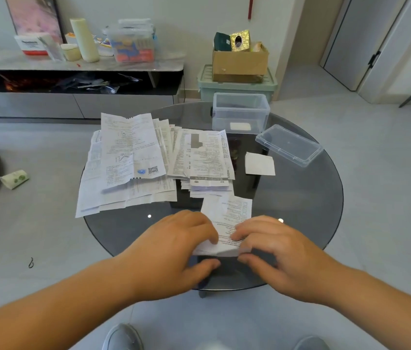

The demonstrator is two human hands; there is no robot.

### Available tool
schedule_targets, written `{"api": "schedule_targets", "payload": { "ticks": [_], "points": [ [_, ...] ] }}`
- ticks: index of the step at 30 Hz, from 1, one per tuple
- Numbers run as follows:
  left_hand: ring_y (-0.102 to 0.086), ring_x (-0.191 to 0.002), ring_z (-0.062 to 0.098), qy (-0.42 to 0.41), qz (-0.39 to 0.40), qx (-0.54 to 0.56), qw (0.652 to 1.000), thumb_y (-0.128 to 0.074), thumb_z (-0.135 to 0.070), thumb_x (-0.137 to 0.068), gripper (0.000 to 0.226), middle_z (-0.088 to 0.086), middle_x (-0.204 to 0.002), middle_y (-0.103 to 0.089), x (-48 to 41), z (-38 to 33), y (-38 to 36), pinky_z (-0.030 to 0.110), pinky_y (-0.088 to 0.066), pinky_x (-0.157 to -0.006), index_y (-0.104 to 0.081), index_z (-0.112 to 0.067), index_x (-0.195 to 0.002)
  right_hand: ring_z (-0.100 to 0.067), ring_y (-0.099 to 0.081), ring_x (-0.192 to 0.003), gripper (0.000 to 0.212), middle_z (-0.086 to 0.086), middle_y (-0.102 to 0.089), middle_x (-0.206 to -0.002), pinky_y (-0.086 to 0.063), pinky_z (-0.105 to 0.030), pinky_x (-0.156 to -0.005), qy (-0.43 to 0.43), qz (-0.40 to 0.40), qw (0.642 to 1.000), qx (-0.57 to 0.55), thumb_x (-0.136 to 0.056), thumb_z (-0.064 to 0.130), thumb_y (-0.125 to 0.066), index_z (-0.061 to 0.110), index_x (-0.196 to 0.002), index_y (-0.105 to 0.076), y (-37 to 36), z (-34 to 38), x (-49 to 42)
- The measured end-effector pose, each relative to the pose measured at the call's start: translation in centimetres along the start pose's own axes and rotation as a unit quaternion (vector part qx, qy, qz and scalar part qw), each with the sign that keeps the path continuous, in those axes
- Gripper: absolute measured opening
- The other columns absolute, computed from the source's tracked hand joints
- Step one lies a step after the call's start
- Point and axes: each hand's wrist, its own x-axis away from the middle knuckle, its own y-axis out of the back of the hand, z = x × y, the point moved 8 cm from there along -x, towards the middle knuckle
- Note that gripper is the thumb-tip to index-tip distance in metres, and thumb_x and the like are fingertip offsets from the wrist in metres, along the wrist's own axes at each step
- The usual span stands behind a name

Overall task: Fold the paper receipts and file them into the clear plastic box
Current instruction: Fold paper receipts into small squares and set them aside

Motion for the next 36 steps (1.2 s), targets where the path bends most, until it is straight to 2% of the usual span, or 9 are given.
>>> {"api": "schedule_targets", "payload": {
  "ticks": [6,10,12,15,17,19,22,25,36],
  "points": [
    [-0.057,-0.088,0.000,0.110,-0.022,0.128,0.985,-0.058,-0.051,-0.093,0.022,-0.018,-0.091,-0.066,-0.9,2.1,0.9,0.014,-0.046,-0.070,-0.070,-0.034,-0.100,-0.006,-0.059,-0.101,0.018,0.021,-0.065,-0.104,-0.049,-0.015,-0.080,-0.127,-0.045,0.984,-0.114,-0.100,0.038,-0.053,0.029,-0.105,-0.067,0.9,-2.0,-0.1],
    [-0.061,-0.086,0.001,0.178,-0.041,0.184,0.966,-0.061,-0.056,-0.088,0.028,-0.017,-0.093,-0.065,-1.8,3.7,1.0,0.016,-0.050,-0.071,-0.060,-0.035,-0.106,-0.008,-0.065,-0.078,0.015,0.014,-0.071,-0.089,-0.056,-0.037,-0.074,-0.207,-0.104,0.955,-0.186,-0.098,0.036,-0.055,0.027,-0.101,-0.066,1.7,-3.3,-0.8],
    [-0.061,-0.079,0.005,0.208,-0.041,0.178,0.961,-0.064,-0.055,-0.087,0.027,-0.013,-0.088,-0.062,-2.5,4.1,0.9,0.018,-0.048,-0.065,-0.052,-0.034,-0.101,-0.007,-0.064,-0.072,0.010,0.013,-0.071,-0.083,-0.056,-0.037,-0.069,-0.240,-0.111,0.944,-0.195,-0.096,0.038,-0.059,0.029,-0.100,-0.060,1.8,-4.0,-1.2],
    [-0.060,-0.073,0.007,0.239,-0.022,0.148,0.960,-0.068,-0.055,-0.085,0.037,-0.012,-0.084,-0.060,-3.4,4.3,0.3,0.020,-0.046,-0.063,-0.044,-0.034,-0.105,-0.006,-0.061,-0.078,0.042,0.013,-0.066,-0.077,-0.051,-0.024,-0.071,-0.286,-0.108,0.941,-0.142,-0.089,0.044,-0.069,0.034,-0.123,-0.048,1.8,-4.7,-1.5],
    [-0.060,-0.075,0.008,0.247,-0.008,0.117,0.962,-0.068,-0.054,-0.085,0.045,-0.012,-0.086,-0.059,-3.5,4.4,-0.3,0.022,-0.048,-0.065,-0.041,-0.034,-0.114,-0.013,-0.058,-0.090,0.069,0.014,-0.062,-0.080,-0.052,-0.036,-0.084,-0.302,-0.099,0.944,-0.085,-0.084,0.051,-0.072,0.037,-0.139,-0.034,1.8,-4.8,-1.6],
    [-0.060,-0.079,0.009,0.239,0.000,0.077,0.968,-0.068,-0.053,-0.085,0.059,-0.014,-0.089,-0.055,-3.5,4.1,-0.7,0.023,-0.049,-0.067,-0.033,-0.033,-0.129,-0.014,-0.052,-0.099,0.078,0.018,-0.057,-0.089,-0.048,-0.038,-0.093,-0.307,-0.084,0.947,-0.035,-0.082,0.055,-0.072,0.039,-0.144,-0.028,1.8,-4.8,-1.7],
    [-0.058,-0.094,0.011,0.213,-0.004,0.038,0.976,-0.063,-0.055,-0.088,0.071,-0.012,-0.103,-0.055,-3.5,3.6,-0.8,0.028,-0.052,-0.079,-0.021,-0.039,-0.142,-0.013,-0.039,-0.118,0.072,0.020,-0.044,-0.113,-0.034,-0.032,-0.101,-0.279,-0.064,0.957,0.042,-0.084,0.060,-0.067,0.043,-0.144,-0.031,1.8,-4.1,-1.9],
    [-0.049,-0.115,0.014,0.184,0.009,-0.019,0.983,-0.050,-0.061,-0.093,0.056,-0.007,-0.123,-0.049,-3.4,3.3,-1.0,0.032,-0.048,-0.097,-0.029,-0.046,-0.144,-0.011,-0.026,-0.127,0.056,0.016,-0.032,-0.128,-0.023,-0.027,-0.101,-0.241,-0.049,0.967,0.062,-0.087,0.062,-0.060,0.045,-0.138,-0.045,1.1,-3.2,-2.0],
    [-0.038,-0.112,0.014,0.158,0.031,-0.119,0.980,-0.029,-0.065,-0.098,0.051,-0.005,-0.124,-0.039,-2.3,2.9,-0.8,0.029,-0.038,-0.103,-0.032,-0.041,-0.143,-0.013,-0.015,-0.136,0.056,0.013,-0.020,-0.144,-0.015,-0.035,-0.110,-0.232,0.038,0.967,0.102,-0.091,0.068,-0.045,0.053,-0.144,-0.037,0.3,-3.3,-1.3]
  ]
}}
